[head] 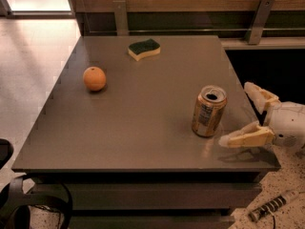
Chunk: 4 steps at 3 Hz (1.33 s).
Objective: Knock orange can over
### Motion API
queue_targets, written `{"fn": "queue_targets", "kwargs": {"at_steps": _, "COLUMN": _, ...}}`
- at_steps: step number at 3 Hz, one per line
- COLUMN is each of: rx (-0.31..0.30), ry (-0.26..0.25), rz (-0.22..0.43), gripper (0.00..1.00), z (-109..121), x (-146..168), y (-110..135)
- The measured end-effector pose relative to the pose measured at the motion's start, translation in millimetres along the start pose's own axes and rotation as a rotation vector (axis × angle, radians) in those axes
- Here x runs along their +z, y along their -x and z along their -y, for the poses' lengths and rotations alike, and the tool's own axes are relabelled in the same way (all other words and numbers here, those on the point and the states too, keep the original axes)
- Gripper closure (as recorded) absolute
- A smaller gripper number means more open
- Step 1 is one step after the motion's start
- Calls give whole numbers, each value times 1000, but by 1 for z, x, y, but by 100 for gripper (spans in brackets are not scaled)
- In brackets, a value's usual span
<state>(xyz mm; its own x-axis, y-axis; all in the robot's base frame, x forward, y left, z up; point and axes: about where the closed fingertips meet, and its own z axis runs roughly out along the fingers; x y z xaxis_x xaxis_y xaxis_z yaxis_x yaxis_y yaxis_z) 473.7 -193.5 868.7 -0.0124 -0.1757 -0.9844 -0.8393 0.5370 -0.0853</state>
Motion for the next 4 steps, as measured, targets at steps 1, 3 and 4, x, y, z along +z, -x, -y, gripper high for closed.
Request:
{"fn": "queue_targets", "kwargs": {"at_steps": 1, "rx": 4, "ry": 38, "rz": 17, "gripper": 0, "z": -12, "x": 11, "y": 0}}
{"fn": "queue_targets", "kwargs": {"at_steps": 3, "rx": -28, "ry": 100, "rz": 31, "gripper": 11, "z": -24, "x": 29, "y": 6}}
{"fn": "queue_targets", "kwargs": {"at_steps": 4, "rx": -29, "ry": 103, "rz": 31, "gripper": 34, "z": -25, "x": 30, "y": 7}}
